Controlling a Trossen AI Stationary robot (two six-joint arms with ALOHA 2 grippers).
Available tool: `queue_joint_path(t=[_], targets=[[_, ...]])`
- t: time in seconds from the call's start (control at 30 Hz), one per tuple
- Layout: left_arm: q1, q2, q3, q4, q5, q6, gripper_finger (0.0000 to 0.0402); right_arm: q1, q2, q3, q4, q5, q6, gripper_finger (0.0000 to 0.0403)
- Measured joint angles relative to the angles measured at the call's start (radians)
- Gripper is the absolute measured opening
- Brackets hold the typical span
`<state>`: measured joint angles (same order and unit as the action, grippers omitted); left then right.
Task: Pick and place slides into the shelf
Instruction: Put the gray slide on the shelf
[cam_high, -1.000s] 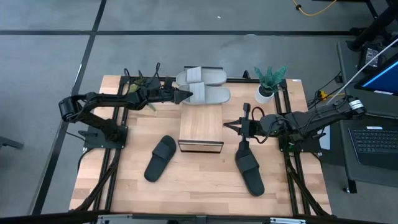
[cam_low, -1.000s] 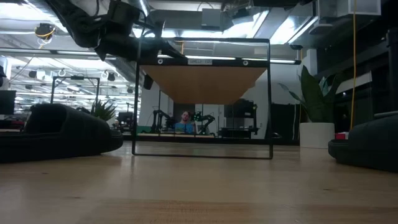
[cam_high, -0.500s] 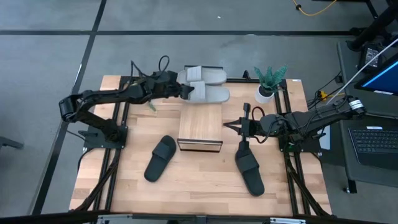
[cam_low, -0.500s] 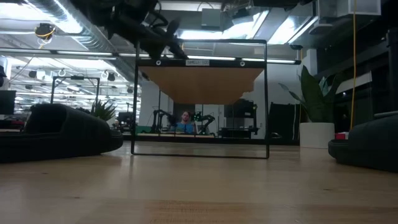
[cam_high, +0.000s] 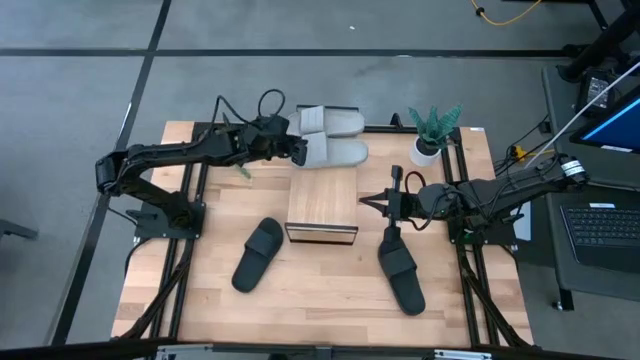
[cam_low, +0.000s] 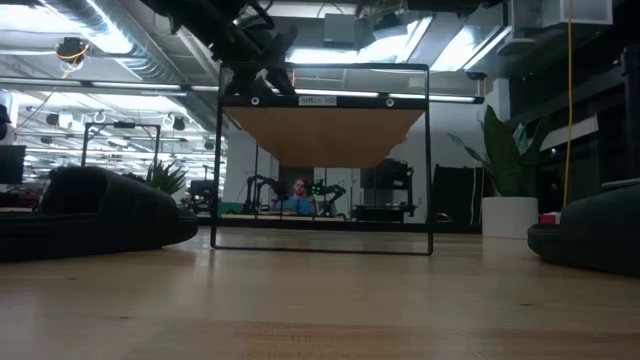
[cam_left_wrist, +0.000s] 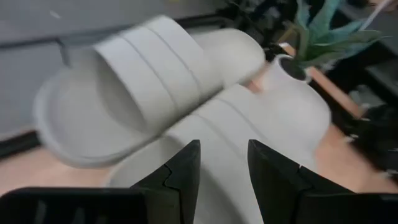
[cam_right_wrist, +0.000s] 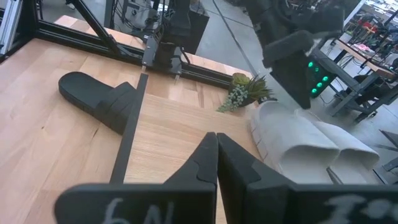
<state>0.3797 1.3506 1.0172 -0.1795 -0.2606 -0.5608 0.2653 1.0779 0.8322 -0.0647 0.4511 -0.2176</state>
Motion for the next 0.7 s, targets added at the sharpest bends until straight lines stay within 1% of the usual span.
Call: queue_joint_path(t=[0.13, 0.27, 0.33, 0.47, 0.53, 0.6, 0.7], targets=[[-0.034, -0.047, 0.001, -0.034, -0.145, 0.095, 0.0124, 0.000, 0.000, 0.000, 0.007, -0.002, 0.000, 0.0005], [-0.092, -0.105, 0.001, -0.055, -0.304, 0.185, 0.0124, 0.000, 0.000, 0.000, 0.046, -0.032, -0.001, 0.0005], [-0.124, -0.129, 0.001, -0.057, -0.349, 0.241, 0.0124, -0.005, 0.000, 0.000, 0.063, -0.035, -0.007, 0.0005], [-0.185, -0.143, 0.001, -0.055, -0.407, 0.324, 0.0124, -0.030, 0.000, 0.013, 0.068, -0.049, -0.023, 0.0004], [-0.206, -0.143, -0.008, -0.050, -0.460, 0.334, 0.0124, -0.050, 0.000, 0.023, 0.069, -0.116, -0.023, 0.0003], [-0.223, -0.143, -0.037, -0.014, -0.496, 0.347, 0.0124, -0.075, 0.002, 0.033, 0.068, -0.208, -0.020, 0.0002], [-0.246, -0.156, -0.105, 0.062, -0.489, 0.410, 0.0124, -0.119, 0.002, 0.044, 0.065, -0.305, -0.001, 0.0002]])
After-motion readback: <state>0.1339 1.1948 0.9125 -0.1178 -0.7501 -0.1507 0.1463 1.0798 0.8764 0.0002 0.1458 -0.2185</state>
